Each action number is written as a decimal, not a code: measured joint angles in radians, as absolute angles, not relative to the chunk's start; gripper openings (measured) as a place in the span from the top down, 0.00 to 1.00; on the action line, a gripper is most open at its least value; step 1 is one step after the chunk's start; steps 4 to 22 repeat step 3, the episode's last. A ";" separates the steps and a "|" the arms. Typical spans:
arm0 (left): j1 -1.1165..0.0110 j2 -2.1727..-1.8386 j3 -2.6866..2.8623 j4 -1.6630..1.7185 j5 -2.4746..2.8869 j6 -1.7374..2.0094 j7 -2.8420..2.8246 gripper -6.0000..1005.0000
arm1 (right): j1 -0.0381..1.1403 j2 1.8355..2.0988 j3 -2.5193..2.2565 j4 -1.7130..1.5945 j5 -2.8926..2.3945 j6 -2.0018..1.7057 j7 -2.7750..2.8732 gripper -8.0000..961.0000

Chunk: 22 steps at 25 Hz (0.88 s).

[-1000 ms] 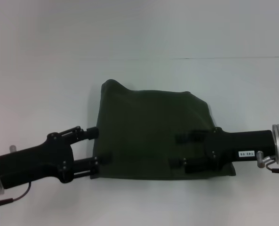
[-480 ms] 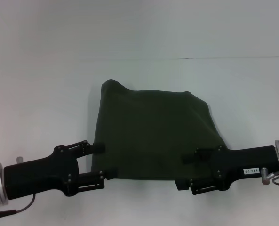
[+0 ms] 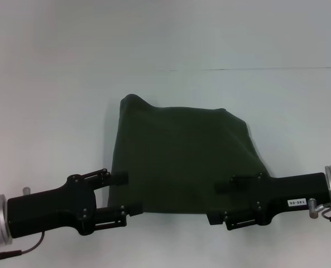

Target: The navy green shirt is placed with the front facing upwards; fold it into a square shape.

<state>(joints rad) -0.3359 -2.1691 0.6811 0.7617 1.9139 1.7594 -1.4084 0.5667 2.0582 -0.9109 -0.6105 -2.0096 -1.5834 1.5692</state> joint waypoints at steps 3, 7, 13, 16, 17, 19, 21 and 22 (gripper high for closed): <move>-0.338 -2.169 0.681 0.762 1.914 1.759 -1.408 0.19 | 0.566 2.058 -0.909 -0.610 -2.010 -1.584 1.570 0.02; -0.338 -2.169 0.681 0.762 1.914 1.759 -1.408 0.19 | 0.566 2.058 -0.909 -0.610 -2.010 -1.584 1.570 0.02; -0.338 -2.169 0.681 0.762 1.914 1.759 -1.408 0.19 | 0.566 2.058 -0.909 -0.610 -2.010 -1.584 1.570 0.02; -0.338 -2.169 0.681 0.762 1.914 1.759 -1.408 0.19 | 0.566 2.058 -0.909 -0.610 -2.010 -1.584 1.570 0.02; -0.338 -2.169 0.681 0.762 1.914 1.759 -1.408 0.19 | 0.566 2.058 -0.909 -0.610 -2.010 -1.584 1.570 0.02; -0.338 -2.169 0.681 0.762 1.914 1.759 -1.408 0.19 | 0.566 2.058 -0.909 -0.610 -2.010 -1.584 1.570 0.02; -0.338 -2.169 0.681 0.762 1.914 1.759 -1.408 0.19 | 0.566 2.058 -0.909 -0.610 -2.010 -1.584 1.570 0.02; -0.338 -2.169 0.681 0.762 1.914 1.759 -1.408 0.19 | 0.566 2.058 -0.909 -0.610 -2.010 -1.584 1.570 0.02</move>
